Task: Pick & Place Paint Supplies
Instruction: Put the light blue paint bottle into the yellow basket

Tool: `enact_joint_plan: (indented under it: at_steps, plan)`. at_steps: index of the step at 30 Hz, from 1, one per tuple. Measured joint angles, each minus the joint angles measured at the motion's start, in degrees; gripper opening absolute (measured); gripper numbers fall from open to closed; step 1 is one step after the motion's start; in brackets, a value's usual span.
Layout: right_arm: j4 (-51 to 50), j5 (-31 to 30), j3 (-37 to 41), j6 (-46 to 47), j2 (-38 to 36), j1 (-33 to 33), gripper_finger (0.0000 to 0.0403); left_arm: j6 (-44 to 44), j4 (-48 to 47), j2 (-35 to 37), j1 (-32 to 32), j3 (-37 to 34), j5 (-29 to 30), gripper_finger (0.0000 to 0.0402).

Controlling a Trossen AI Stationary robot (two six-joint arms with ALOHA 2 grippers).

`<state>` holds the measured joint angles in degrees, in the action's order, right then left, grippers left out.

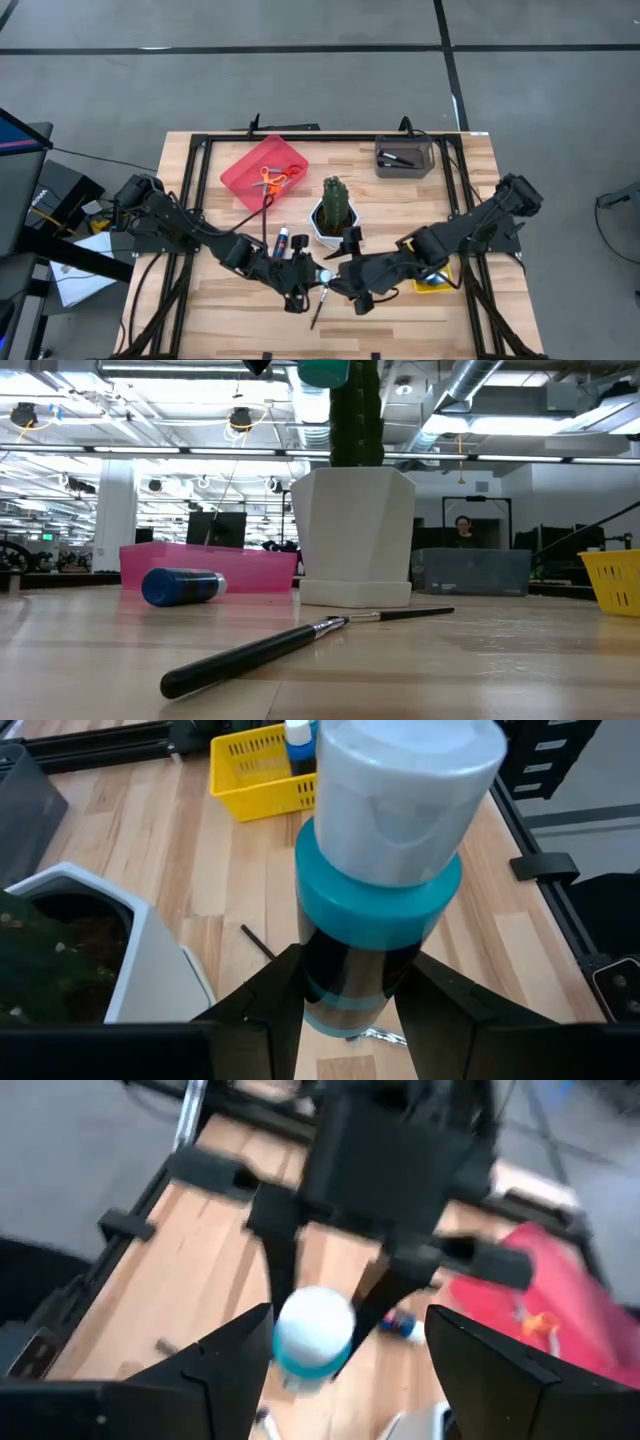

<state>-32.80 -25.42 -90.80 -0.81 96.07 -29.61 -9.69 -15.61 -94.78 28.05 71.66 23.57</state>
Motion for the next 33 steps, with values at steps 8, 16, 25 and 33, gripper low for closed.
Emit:
enact_joint_plan:
  at_steps: [8,16,25,33]
  plan:
    - [-7.24,3.53,-4.88,3.56,3.2,1.1,0.0258,0.0,0.2,0.0,0.0,-0.04,0.23,0.0132]
    - [-7.46,4.94,-5.34,3.46,3.66,1.55,0.0258,0.33,0.55,0.0,0.0,-0.09,0.39,0.0132]
    - [-6.76,7.63,-5.33,2.66,3.65,2.54,0.0258,1.76,2.31,0.0,0.0,-0.09,0.4,0.0132]
    - [-6.62,7.69,-5.33,2.13,3.65,2.78,0.0258,2.08,2.49,0.0,-0.17,-0.09,0.42,0.0132]
